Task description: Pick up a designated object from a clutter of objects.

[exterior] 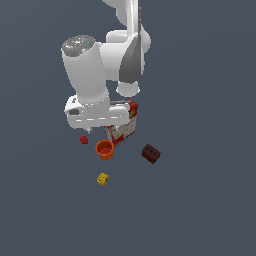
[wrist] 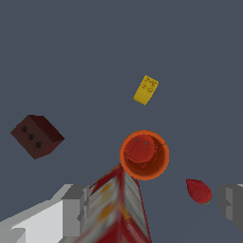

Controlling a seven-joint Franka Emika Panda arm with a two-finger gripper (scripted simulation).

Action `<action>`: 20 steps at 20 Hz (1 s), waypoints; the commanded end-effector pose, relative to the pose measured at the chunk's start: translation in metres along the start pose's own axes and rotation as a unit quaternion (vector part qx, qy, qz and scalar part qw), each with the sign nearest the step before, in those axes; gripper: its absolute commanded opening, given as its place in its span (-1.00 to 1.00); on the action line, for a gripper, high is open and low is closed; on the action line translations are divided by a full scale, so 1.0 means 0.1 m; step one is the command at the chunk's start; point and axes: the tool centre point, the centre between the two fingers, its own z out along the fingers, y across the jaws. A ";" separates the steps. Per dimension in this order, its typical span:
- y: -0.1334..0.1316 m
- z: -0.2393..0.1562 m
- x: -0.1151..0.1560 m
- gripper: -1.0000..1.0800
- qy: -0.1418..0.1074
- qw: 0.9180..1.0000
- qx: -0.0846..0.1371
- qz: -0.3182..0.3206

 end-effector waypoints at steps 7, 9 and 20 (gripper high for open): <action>0.69 0.66 -0.34 0.92 -0.002 1.000 -0.002 -0.030; 0.84 0.81 -0.45 0.92 -0.003 0.999 -0.004 -0.036; 1.35 1.30 -0.92 0.92 -0.009 0.998 -0.013 -0.060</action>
